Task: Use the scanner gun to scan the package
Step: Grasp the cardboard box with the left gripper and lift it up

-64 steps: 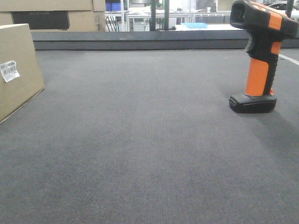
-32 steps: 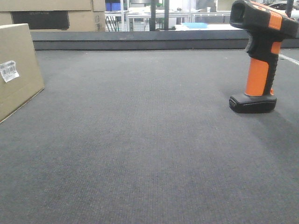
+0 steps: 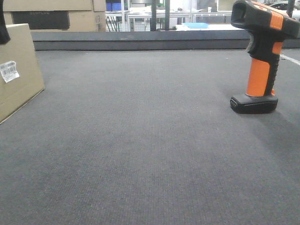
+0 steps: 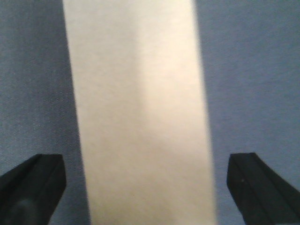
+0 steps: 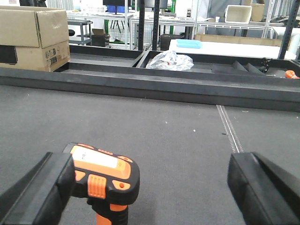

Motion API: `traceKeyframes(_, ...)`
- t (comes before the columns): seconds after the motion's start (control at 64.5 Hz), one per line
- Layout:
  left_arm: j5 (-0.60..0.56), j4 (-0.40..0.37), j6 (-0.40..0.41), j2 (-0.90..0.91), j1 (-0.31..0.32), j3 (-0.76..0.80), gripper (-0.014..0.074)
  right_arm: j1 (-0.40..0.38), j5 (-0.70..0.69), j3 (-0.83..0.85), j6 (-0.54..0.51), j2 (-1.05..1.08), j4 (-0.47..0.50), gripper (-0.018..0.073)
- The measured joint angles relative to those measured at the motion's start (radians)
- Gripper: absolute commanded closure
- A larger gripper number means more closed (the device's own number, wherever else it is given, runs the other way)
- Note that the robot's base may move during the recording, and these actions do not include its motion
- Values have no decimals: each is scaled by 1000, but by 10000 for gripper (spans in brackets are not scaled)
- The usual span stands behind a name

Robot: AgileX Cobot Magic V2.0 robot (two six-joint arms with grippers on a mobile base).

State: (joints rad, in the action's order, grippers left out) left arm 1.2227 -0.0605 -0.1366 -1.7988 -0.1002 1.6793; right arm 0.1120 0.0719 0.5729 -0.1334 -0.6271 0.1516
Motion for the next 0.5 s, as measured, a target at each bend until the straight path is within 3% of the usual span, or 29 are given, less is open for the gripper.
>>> traceKeyframes(0.124,0,23,0,-24,0,0,8,0,-5,0,0,0,0,-9)
traceKeyframes(0.202,0,26,0,-27,0,0,71,0,-5,0,0,0,0,-9)
traceKeyframes(0.295,0,26,0,-27,0,0,255,0,-5,0,0,0,0,-9)
traceKeyframes(0.45,0,26,-2,-27,0,0,694,0,-5,0,0,0,0,-9)
traceKeyframes(0.496,0,24,-2,-27,0,0,706,0,-5,0,0,0,0,-9)
